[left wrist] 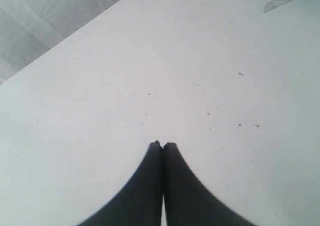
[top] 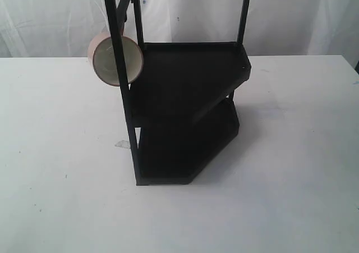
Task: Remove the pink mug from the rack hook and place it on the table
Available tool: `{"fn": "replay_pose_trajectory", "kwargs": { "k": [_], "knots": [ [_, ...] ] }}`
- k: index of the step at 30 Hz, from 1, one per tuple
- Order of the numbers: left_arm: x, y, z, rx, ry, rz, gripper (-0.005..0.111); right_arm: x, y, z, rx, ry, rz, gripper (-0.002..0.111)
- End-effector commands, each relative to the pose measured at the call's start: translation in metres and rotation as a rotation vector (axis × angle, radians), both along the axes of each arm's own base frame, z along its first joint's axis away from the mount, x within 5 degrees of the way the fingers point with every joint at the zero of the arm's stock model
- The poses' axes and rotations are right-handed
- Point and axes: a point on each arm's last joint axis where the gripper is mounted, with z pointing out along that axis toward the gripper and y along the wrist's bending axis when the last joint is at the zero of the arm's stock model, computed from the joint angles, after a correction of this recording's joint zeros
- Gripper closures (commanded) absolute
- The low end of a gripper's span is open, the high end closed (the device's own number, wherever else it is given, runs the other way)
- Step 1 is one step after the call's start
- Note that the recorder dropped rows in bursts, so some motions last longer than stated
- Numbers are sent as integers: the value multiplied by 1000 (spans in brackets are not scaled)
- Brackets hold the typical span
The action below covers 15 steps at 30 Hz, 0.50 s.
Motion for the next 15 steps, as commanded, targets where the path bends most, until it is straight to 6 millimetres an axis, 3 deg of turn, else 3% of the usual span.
{"fn": "replay_pose_trajectory", "kwargs": {
  "k": [1,5,11,15],
  "knots": [
    [0,2,1,69,-22,0,107,0,0,0,-16,-10,5,108],
    [2,-3,5,-77,-64,-14,107,0,0,0,-16,-10,5,108],
    [2,-17,13,-589,-113,-21,107,0,0,0,-16,-10,5,108],
    [2,-21,17,-822,-112,-13,107,0,0,0,-16,-10,5,108]
  ]
}}
